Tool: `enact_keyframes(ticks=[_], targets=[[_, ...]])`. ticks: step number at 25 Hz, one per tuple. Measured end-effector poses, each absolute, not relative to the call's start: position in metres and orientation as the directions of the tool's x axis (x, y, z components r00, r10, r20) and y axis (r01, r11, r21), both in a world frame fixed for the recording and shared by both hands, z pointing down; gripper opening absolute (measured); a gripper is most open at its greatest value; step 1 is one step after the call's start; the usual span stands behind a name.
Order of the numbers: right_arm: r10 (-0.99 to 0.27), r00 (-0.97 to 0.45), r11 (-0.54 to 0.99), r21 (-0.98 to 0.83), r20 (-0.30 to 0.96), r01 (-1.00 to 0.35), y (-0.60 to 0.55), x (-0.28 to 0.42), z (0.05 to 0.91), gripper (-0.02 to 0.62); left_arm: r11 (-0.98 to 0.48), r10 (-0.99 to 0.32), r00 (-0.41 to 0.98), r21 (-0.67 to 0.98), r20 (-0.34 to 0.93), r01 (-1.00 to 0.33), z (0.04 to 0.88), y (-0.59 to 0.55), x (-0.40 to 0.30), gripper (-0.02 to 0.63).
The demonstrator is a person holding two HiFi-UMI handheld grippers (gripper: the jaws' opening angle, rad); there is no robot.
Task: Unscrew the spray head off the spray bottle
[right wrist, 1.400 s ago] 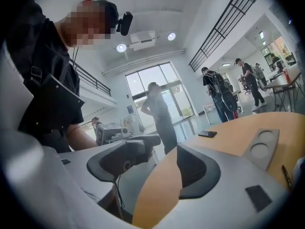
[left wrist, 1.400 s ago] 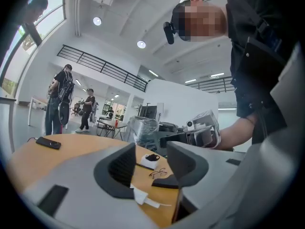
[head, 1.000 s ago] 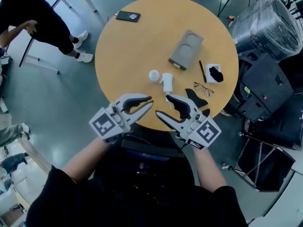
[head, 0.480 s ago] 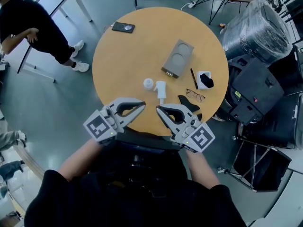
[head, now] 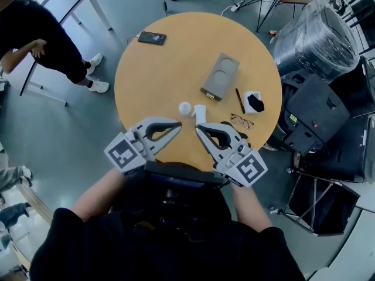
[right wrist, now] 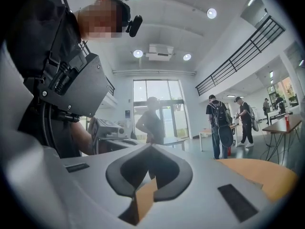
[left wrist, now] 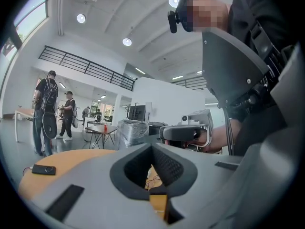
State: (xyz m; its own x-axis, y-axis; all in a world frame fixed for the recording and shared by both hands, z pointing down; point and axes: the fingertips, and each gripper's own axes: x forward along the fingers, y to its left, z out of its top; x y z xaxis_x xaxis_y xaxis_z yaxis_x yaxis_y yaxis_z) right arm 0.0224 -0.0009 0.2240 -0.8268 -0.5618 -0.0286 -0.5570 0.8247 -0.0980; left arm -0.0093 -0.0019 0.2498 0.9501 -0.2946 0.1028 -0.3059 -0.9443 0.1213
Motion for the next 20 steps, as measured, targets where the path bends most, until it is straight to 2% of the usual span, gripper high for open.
enact_keyframes(ticks=[20], targets=[[-0.608,-0.793,0.792,-0.082,-0.024,-0.605,-0.027,0.03,0.229,-0.003,-0.962,-0.245,0.965,0.098,0.093,-0.254,0.253,-0.027,0.002,0.003]])
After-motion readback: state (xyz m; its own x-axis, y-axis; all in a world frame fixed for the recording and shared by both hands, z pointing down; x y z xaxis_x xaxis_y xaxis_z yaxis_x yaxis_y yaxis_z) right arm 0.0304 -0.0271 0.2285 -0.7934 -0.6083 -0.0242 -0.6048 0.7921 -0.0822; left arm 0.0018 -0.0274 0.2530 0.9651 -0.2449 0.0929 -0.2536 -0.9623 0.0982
